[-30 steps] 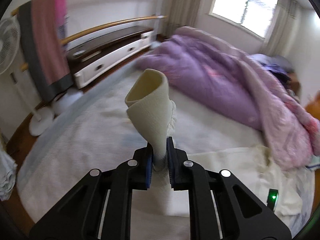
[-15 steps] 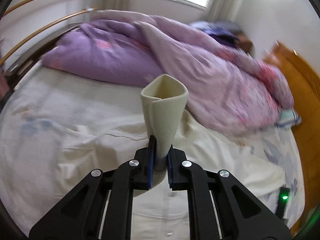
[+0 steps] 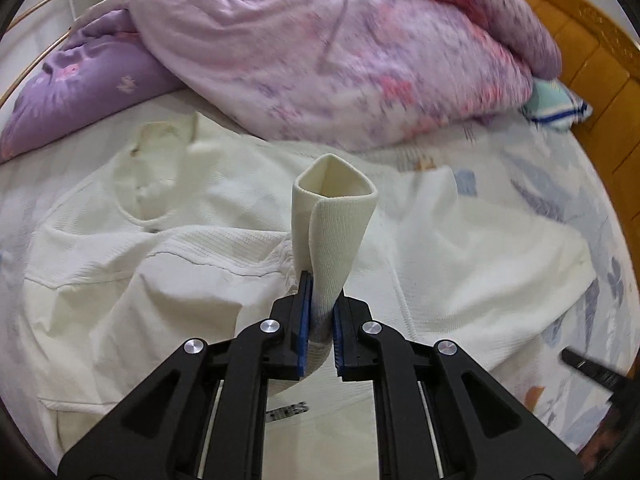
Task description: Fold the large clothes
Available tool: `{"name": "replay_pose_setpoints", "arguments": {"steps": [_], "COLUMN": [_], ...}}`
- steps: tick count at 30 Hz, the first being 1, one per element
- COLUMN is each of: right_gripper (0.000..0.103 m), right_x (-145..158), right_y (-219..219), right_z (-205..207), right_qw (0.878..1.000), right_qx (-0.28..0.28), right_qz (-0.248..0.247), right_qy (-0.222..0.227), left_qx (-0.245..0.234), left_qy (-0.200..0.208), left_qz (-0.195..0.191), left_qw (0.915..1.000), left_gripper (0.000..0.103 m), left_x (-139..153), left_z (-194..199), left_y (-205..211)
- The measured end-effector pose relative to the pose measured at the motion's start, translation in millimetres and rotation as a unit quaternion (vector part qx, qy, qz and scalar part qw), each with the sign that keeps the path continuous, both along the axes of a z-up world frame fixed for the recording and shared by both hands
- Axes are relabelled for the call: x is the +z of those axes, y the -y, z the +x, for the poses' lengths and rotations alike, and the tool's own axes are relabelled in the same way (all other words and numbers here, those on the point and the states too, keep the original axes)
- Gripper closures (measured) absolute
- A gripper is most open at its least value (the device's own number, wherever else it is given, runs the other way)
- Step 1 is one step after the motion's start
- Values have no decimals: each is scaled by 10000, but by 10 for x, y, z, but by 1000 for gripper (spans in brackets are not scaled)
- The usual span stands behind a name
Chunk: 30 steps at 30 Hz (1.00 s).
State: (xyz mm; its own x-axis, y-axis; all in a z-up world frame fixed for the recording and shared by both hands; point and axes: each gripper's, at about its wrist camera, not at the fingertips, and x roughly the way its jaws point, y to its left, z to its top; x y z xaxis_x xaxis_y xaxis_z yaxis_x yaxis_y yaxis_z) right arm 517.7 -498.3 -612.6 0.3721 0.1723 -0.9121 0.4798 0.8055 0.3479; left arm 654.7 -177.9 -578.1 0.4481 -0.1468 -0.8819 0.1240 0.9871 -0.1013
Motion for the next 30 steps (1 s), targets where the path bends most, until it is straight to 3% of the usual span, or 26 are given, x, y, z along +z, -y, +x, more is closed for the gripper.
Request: {"name": "replay_pose_setpoints", "arguments": {"steps": [4,7,11,13,16,17,19,22,24,26,27,28,29,30], "right_gripper": [94,82,69,58,57,57,57,56,53,43,44,54,77,89], "right_x": [-84,-182,-253,-254,-261,-286,-341,-462,-599,-674,-667,-636,-620,-609], "right_y": [454,722,1026,1123,1277,1334,1448,1612,1703,1759,1771,1780,1786,1796], "right_z": [-40,-48,-78,-47,13,34,77,107,155,210,235,264,286,311], "right_qw": [9961,9878,9703,9669,9621,9591,9556,9519,9481,9490,9517,9564,9600,9627], "right_qx": [-796,-1371,-2130,-2281,-2492,-2590,-2771,-2934,-2981,-2903,-2846,-2749,-2664,-2607], "right_qz": [344,691,1018,969,853,898,806,741,991,1110,1023,830,705,593], "right_qy": [187,267,520,613,701,707,596,482,484,537,525,536,494,412], "left_qx": [-282,-368,-347,-457,-513,-475,-348,15,335,657,773,814,815,782], "left_qy": [-308,-507,-736,-801,-646,-559,-467,-457,-597,-758,-834,-927,-956,-977], "left_qz": [28,55,-446,-846,-1098,-1155,-1121,-615,-374,-489,-471,-405,-291,-223], "left_qw": [9991,9980,9957,9921,9905,9906,9920,9971,9970,9938,9924,9915,9917,9919], "left_gripper": [93,89,58,54,39,39,39,39,39,39,39,39,39,39], "left_x": [-249,-410,-465,-415,-256,-201,-114,-126,-200,-291,-335,-392,-436,-476], "left_z": [-5,-15,-20,-53,-126,-151,-185,-195,-181,-177,-172,-167,-159,-155], "left_y": [216,290,291,286,230,186,66,-160,-354,-589,-659,-709,-728,-722]}}
